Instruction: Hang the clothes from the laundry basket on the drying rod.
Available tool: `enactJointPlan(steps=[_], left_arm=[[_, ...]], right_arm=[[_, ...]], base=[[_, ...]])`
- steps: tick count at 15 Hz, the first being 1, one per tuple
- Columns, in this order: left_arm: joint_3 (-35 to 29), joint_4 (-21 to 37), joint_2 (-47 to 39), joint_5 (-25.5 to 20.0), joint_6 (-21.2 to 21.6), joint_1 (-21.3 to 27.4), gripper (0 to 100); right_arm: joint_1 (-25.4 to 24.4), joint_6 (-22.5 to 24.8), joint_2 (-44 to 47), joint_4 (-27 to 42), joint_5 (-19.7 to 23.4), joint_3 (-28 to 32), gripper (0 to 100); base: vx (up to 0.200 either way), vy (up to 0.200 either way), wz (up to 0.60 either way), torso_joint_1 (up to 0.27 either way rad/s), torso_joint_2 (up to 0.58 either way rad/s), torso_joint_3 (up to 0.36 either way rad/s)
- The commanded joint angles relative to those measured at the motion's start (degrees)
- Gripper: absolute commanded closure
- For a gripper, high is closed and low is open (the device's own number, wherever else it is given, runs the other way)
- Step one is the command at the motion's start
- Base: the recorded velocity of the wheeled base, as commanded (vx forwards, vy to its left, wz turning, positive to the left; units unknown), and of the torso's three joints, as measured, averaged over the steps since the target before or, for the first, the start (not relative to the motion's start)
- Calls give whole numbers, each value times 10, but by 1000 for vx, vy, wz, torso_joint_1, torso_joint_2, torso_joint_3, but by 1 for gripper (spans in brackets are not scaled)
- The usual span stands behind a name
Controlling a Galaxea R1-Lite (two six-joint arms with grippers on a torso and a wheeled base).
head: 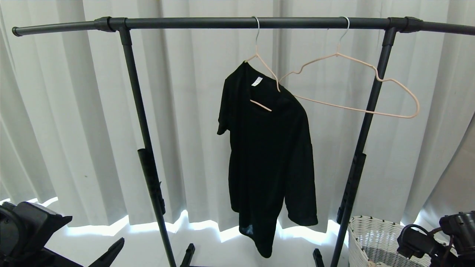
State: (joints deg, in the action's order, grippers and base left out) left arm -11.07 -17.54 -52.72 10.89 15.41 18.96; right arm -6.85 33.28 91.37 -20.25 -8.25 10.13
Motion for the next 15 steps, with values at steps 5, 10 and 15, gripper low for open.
enactJointPlan(steps=[5,10,15], left_arm=[[-1,0,-4,-3,1,-1,0],[-3,0,-3,-3,1,-1,0],[0,0,2,-3,1,-1,0]], right_arm=[[8,-1,91,-68,-3,-25,0],[8,-2,142,-177,-33,-61,0],[5,-1,145,-220,-36,-65,100]], base=[[0,0,0,0,0,0],[0,0,0,0,0,0],[0,0,0,0,0,0]])
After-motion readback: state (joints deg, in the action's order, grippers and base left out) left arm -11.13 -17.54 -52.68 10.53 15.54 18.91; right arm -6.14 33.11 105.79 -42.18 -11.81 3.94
